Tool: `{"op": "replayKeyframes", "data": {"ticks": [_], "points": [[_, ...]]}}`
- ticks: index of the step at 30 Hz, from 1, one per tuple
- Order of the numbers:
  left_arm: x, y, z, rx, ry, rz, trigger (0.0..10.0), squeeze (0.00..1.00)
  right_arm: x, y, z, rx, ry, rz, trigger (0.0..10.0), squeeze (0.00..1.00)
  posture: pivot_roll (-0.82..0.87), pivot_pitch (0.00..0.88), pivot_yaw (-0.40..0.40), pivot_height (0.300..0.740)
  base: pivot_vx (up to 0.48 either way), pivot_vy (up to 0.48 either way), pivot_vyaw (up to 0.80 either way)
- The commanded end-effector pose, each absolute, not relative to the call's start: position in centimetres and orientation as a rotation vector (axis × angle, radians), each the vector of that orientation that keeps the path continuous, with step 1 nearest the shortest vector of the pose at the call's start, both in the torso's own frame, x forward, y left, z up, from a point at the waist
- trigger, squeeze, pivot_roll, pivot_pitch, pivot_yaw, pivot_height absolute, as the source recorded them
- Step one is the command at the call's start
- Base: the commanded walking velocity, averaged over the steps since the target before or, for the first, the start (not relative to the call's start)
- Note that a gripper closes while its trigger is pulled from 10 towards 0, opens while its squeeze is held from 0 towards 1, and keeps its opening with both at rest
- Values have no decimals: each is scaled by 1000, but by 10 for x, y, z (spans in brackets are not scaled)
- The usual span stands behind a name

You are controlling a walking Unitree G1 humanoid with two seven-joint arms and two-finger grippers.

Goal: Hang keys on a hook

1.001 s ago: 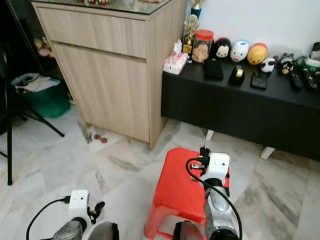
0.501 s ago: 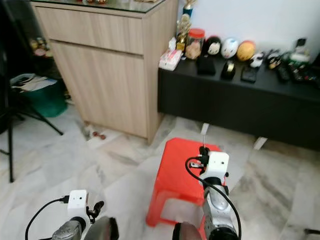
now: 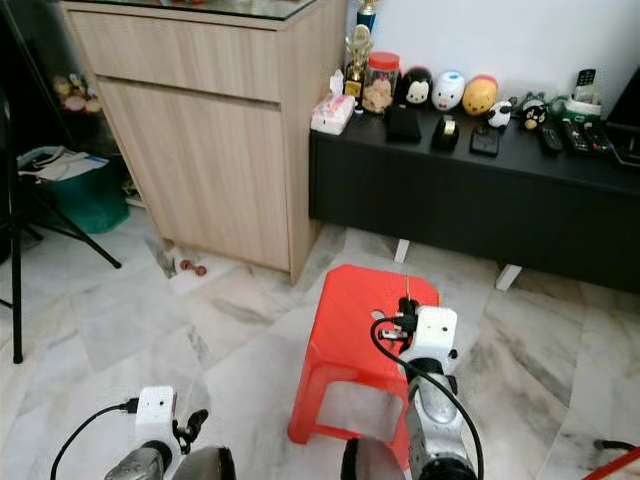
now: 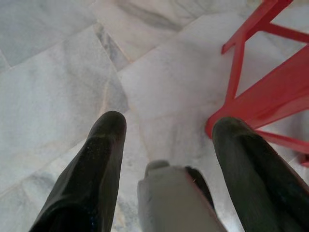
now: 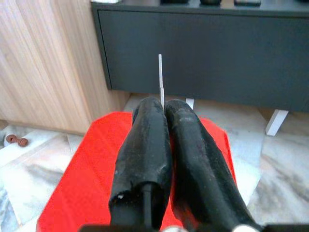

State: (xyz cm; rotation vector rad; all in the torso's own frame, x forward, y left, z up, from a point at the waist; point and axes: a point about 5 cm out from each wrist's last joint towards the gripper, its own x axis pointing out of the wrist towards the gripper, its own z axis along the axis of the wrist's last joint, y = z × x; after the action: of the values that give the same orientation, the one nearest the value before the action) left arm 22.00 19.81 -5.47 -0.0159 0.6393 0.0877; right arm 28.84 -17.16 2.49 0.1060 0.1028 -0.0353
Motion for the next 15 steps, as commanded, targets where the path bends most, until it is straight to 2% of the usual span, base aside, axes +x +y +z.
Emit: {"op": "replayKeyframes", "data": {"ticks": [1,9,15], "points": [[222,198,-54,-20,636,90,10000,0,291,-173,30,96,76,-36,10000,0,23,0,-61,685,0,0,0],[222,197,-54,-22,636,86,10000,0,292,-174,32,95,67,-36,10000,0,22,0,-61,740,0,0,0],[222,196,-54,-24,636,85,10000,0,293,-175,33,95,60,-39,10000,0,20,0,-62,740,0,0,0]]}}
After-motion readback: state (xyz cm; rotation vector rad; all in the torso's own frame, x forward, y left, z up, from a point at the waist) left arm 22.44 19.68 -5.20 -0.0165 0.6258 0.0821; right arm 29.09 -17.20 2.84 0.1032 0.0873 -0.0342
